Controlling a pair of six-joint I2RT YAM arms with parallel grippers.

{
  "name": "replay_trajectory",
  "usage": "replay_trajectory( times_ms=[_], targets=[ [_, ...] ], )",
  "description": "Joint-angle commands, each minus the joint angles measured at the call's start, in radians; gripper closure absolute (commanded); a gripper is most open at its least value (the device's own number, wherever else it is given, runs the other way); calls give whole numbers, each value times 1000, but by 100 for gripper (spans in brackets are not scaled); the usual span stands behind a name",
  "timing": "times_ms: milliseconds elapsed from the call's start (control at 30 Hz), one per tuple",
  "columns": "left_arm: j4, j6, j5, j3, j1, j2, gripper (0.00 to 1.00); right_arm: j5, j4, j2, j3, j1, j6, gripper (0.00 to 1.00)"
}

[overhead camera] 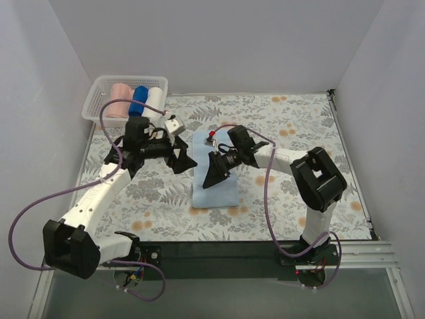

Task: Roll the towels
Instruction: Roll the towel

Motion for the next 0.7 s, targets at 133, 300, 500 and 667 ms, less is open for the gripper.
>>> replay_trajectory(
  times_ms=[133, 300, 500, 667],
  targets=[
    [36, -149, 172, 29, 140, -63, 19, -33, 720, 101, -156, 88, 528, 47],
    [14, -155, 162, 22, 148, -51, 18, -51, 832, 276, -167, 84, 570, 44],
    [-130, -37, 190, 54, 146, -8, 16, -80, 914, 360, -155, 78, 619, 44],
    [-199, 150, 77, 42, 143, -58, 11, -93, 928, 198, -156, 67, 670, 43]
  ],
)
